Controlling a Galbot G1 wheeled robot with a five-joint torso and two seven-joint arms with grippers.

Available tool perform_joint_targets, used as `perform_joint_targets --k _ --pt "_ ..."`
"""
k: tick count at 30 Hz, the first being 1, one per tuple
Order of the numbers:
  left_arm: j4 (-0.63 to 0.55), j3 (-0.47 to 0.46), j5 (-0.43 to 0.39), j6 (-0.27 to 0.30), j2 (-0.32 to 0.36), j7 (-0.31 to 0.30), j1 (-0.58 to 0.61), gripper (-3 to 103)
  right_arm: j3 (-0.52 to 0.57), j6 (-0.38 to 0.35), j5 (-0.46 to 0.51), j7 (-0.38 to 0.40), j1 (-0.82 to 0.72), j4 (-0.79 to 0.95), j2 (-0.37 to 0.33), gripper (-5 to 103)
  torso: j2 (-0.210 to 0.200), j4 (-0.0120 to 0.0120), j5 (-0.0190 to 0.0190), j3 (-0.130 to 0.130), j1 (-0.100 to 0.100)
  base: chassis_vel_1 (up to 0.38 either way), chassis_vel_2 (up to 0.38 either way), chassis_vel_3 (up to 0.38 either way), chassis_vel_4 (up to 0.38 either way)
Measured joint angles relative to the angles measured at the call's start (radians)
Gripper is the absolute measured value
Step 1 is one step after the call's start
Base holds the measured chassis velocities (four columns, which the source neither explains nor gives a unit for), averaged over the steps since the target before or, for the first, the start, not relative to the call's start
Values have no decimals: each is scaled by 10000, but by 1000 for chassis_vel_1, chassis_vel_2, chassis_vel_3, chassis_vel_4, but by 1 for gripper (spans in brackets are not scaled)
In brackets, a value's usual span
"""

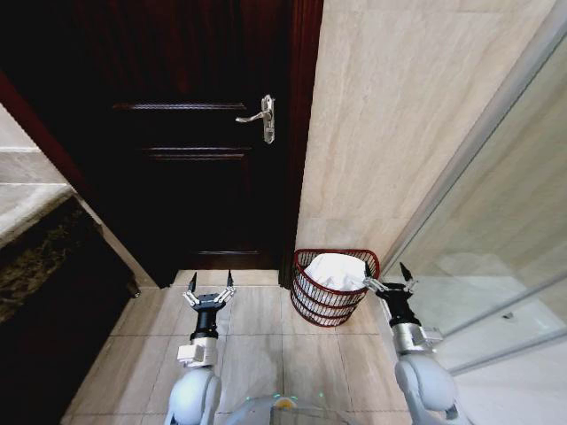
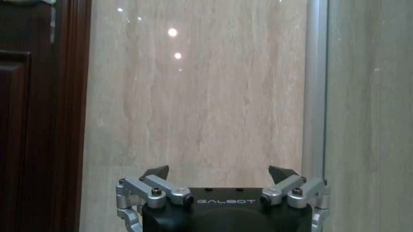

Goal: Discard the used towel into the hamper.

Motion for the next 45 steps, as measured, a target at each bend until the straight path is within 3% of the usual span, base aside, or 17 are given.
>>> perform_joint_targets --k 5,9,13,27,45 --pt "-513 -424 -977 588 606 354 30 100 14 -155 30 -68 -268 438 104 100 0 0 0 0 0 0 0 0 0" --pt "-709 -489 -1422 851 1377 389 24 100 -117 -227 115 -85 -566 662 -28 100 0 -2 0 0 0 0 0 0 0" --pt "-844 -464 -1627 983 1735 351 63 100 -229 -386 390 -78 -806 877 -178 100 0 -2 0 0 0 0 0 0 0" --pt "-771 -141 -1238 839 1355 77 22 100 -253 -495 129 -26 -562 938 -36 100 0 -1 1 0 0 0 0 0 0" --pt "-757 -159 -1087 709 1389 -144 66 100 -107 -783 -193 -127 -529 1013 31 100 0 -1 1 0 0 0 0 0 0"
